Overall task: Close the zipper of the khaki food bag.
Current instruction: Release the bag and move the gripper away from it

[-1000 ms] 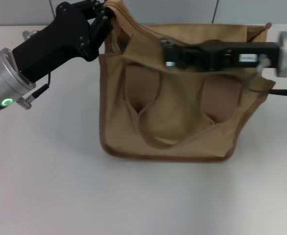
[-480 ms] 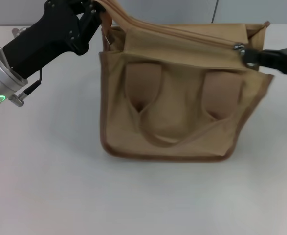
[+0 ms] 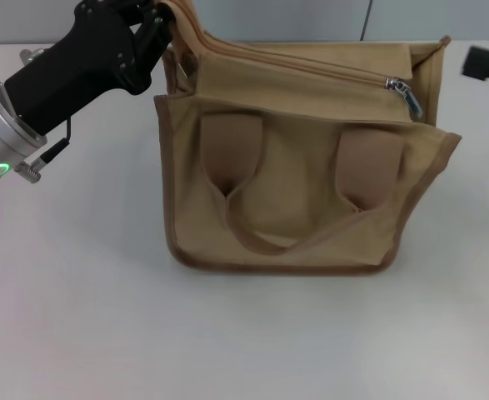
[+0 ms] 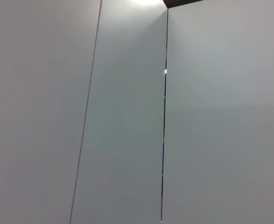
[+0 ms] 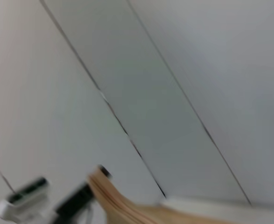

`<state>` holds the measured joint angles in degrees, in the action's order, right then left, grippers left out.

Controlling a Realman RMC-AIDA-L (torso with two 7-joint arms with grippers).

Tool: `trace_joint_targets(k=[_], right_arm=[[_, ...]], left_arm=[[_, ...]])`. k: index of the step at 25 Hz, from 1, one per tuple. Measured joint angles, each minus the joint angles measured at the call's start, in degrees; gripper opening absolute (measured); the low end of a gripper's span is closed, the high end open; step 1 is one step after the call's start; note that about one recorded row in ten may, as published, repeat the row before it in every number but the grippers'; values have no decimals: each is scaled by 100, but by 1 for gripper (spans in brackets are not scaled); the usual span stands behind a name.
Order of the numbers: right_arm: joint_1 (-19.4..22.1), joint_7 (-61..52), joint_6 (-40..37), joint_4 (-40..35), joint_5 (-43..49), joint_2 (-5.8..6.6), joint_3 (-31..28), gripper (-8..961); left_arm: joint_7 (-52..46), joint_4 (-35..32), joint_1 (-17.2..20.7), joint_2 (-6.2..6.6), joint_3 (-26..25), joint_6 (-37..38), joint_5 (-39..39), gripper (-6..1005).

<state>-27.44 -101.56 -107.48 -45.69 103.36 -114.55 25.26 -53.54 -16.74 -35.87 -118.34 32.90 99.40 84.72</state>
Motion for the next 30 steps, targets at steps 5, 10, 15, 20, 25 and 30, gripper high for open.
trace_joint_targets(k=[5, 10, 15, 20, 25, 30], right_arm=[[159, 1084, -915, 380, -216, 92, -25, 263], [365, 2357, -1592, 552, 229, 91, 95, 462], [526, 3714, -1665, 718, 1210, -21, 112, 621], [537, 4599, -1271, 1099, 1970, -77, 112, 726], [509, 4836, -1063, 1290, 2072, -89, 111, 796], [452, 4845, -1063, 1298, 2082, -91, 111, 799]], left_arm=[[-22, 12, 38, -2, 3, -7, -1, 39], [-75, 18, 54, -5, 6, -34, -2, 39], [-181, 5, 92, -5, 6, -144, -2, 40], [-220, -10, 147, -3, 6, -239, 0, 40], [-229, -18, 171, 1, 36, -248, 26, 40], [-251, -23, 193, 2, 41, -266, 34, 40]])
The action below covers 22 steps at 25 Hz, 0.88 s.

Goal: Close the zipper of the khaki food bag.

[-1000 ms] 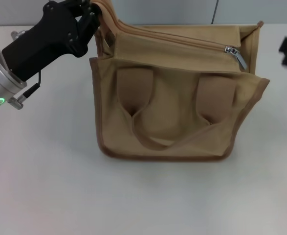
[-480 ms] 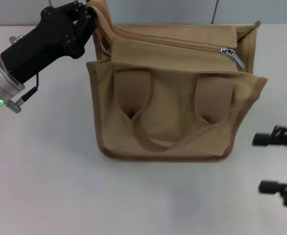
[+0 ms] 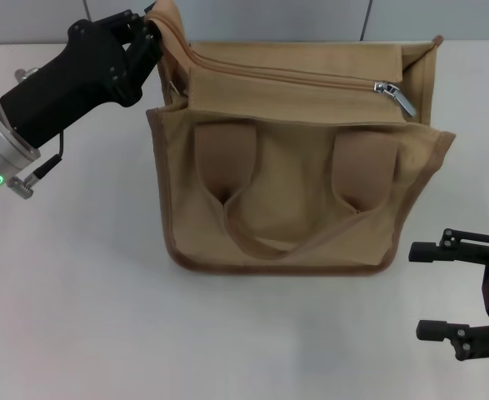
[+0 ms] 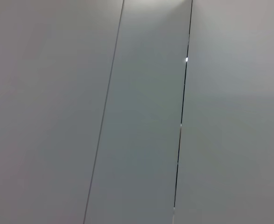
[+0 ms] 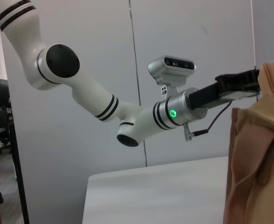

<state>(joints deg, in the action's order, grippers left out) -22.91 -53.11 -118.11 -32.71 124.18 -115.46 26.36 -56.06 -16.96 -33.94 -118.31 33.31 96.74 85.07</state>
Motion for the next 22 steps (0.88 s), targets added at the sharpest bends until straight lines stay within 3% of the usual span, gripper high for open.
trace_joint_targets(k=[4, 7, 10, 11, 14, 15, 17, 22], right_arm=[[-42, 0, 30, 7, 8, -6, 0, 799], [-61, 0, 64, 8, 10, -32, 0, 799], [-72, 0, 77, 10, 13, -54, 0, 799], [-77, 0, 82, 10, 13, -59, 0, 799], [-109, 0, 95, 10, 16, -91, 6, 799], [-117, 0, 113, 10, 17, -104, 25, 799], [-132, 1, 167, 10, 19, -127, 78, 799], [-193, -2, 315, 49, 20, -185, 132, 798]], left_arm=[[-235, -124, 94, 18, 25, -13, 42, 40], [-394, -332, 218, 23, 69, -20, 54, 131], [-537, -536, 316, 33, 131, -23, 106, 291], [-893, -981, 460, 113, 204, -22, 338, 344], [-1424, -1444, 595, 301, 228, 47, 756, 450], [-1424, -1444, 595, 301, 228, 47, 756, 485], [-2098, -1937, 727, 649, 242, 434, 1380, 556], [-2429, -2230, 856, 879, 203, 1163, 1777, 748]])
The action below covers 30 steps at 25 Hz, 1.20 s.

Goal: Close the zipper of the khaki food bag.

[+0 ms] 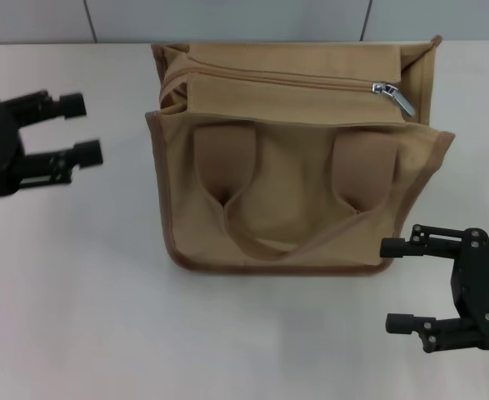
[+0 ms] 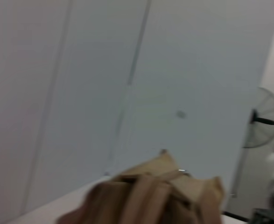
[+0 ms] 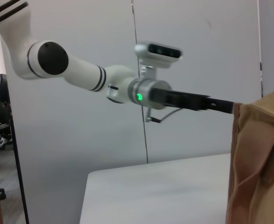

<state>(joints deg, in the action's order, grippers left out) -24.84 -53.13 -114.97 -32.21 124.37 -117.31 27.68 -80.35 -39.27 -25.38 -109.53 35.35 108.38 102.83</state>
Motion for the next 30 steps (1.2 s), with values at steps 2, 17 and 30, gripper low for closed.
trace_joint_targets(k=[2, 17, 30], right_arm=[[-9, 0, 25, 80, 0, -3, 0, 798], [-126, 131, 497, 733, 0, -21, 152, 798], [-238, 145, 859, 829, -2, -81, 445, 799]], left_arm=[[55, -15, 37, -10, 30, 358, 29, 790], [2593, 1289, -41, -887, 1438, -207, 287, 832], [3051, 1844, -136, -905, 1628, -558, 297, 832]])
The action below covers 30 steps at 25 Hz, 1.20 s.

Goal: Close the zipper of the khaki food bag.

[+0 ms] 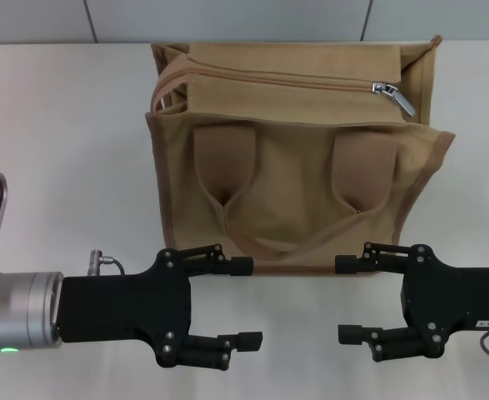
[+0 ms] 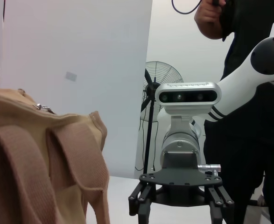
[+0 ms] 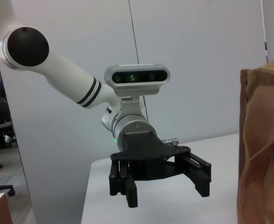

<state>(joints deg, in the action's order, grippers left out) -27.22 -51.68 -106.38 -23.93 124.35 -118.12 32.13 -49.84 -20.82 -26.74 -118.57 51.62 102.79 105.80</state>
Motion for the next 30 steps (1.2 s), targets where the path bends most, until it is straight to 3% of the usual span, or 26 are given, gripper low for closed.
trace_joint_targets(k=[30], right_arm=[[-56, -1, 3, 3, -43, 0, -21, 795]], left_arm=[[-13, 8, -25, 1, 50, -76, 1, 832]])
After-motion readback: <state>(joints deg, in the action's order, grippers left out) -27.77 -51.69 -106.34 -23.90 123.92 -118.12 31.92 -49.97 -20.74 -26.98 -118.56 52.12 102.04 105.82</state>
